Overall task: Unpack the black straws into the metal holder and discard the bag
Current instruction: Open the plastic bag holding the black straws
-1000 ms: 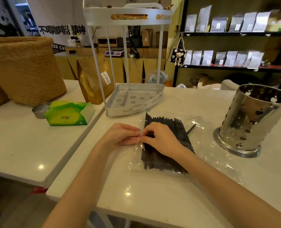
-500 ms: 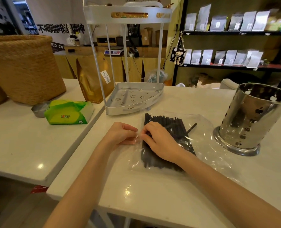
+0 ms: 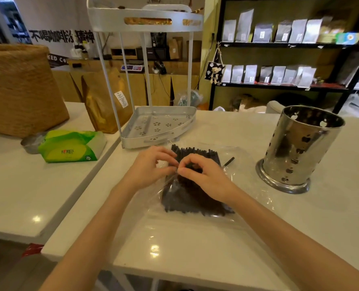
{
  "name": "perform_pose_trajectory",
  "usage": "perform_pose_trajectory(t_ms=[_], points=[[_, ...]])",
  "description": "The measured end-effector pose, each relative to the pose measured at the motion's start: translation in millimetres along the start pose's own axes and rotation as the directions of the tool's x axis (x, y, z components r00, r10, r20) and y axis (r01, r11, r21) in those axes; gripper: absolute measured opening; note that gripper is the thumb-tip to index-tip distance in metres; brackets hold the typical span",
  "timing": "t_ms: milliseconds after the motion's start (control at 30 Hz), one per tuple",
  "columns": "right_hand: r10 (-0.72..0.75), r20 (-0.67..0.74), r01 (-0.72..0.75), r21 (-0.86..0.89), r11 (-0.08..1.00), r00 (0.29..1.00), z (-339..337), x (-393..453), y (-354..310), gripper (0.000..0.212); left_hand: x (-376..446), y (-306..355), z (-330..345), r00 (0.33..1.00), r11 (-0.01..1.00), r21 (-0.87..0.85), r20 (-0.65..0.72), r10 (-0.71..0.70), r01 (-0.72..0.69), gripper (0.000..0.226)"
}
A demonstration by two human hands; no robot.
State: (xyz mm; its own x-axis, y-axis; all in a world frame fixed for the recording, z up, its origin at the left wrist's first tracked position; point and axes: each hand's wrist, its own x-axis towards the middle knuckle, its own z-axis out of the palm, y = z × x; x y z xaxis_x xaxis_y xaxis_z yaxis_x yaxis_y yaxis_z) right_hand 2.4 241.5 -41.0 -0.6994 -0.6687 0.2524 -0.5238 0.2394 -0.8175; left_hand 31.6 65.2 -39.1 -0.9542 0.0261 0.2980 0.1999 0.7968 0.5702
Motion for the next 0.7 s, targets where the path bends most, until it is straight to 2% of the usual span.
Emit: perform_pose_trajectory(t_ms=[33,100,167,233,400,500,700], points=[[0.005,-0.001,-0.005,0.009,1.0,1.0,0,0,1,0.006,3,0,2,0.992,0.997,-0.056,0.106,0.062,-0.056,0.018],[0.008,-0.022,-0.008,-0.005,1.0,1.0,-1,-1,1,0.007,7,-7,9,0.969,0.984,-0.174,0.23,0.088,-0.048,0.022],[0.002,-0.048,-0.003,-0.024,1.0,0.999,-2,-3,1,0.007,8,-12,17,0.959,0.959,-0.283,0.275,0.064,0.017,0.024],[-0.024,-0.069,0.021,-0.039,0.999,0.997,-3,-6,-2,0.006,6,-16,26,0.955,0.947,-0.317,0.294,0.05,0.048,0.026],[-0.079,-0.1,0.072,-0.078,0.994,0.992,-16,-14,-13,0.006,7,-13,40,0.964,0.995,-0.1,0.264,0.044,-0.018,0.033],[-0.089,-0.071,0.083,-0.079,0.993,0.994,-25,-20,-22,0.007,7,-18,42,0.964,0.997,-0.04,0.254,0.08,-0.072,0.033],[-0.084,0.0,0.084,-0.072,0.994,0.996,-41,-40,-41,0.007,11,-27,44,0.959,0.992,0.043,0.265,0.103,-0.118,0.062]])
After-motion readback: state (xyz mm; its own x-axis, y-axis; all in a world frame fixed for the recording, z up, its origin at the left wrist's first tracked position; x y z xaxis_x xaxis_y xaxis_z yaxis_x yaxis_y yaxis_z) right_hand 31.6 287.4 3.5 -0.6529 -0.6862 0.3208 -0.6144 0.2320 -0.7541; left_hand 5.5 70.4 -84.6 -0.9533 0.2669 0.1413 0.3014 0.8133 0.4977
